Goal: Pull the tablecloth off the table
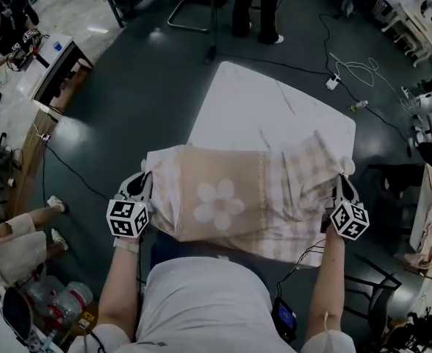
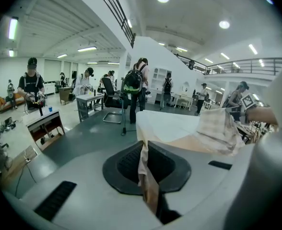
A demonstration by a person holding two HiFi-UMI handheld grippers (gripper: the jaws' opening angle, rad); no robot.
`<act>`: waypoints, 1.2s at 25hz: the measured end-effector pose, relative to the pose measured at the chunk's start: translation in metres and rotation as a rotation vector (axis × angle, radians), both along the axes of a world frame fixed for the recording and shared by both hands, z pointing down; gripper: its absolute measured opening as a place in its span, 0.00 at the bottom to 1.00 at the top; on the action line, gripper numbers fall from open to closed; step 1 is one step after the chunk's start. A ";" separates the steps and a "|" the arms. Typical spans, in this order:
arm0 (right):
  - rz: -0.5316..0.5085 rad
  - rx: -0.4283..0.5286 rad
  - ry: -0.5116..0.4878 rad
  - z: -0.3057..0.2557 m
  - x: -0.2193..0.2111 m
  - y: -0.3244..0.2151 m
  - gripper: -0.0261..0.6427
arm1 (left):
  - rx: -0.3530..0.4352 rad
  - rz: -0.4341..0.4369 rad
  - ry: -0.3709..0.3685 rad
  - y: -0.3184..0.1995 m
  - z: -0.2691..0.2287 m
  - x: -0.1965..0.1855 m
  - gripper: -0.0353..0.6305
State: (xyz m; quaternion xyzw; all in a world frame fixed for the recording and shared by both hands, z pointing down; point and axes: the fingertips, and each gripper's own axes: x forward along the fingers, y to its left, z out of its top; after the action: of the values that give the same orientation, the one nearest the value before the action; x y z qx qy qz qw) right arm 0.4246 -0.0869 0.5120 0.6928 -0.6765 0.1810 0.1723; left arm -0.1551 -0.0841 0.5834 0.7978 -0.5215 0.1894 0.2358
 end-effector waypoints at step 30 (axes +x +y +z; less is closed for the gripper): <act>0.245 0.195 0.103 -0.117 -0.140 0.171 0.08 | 0.102 0.319 0.113 0.062 -0.059 -0.057 0.07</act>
State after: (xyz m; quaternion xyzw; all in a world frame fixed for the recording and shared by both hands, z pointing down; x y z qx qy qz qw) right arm 0.2846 0.0837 0.3949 0.7918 -0.5917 0.0984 0.1152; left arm -0.2124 -0.0218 0.5249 0.8907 -0.3832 0.1526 0.1911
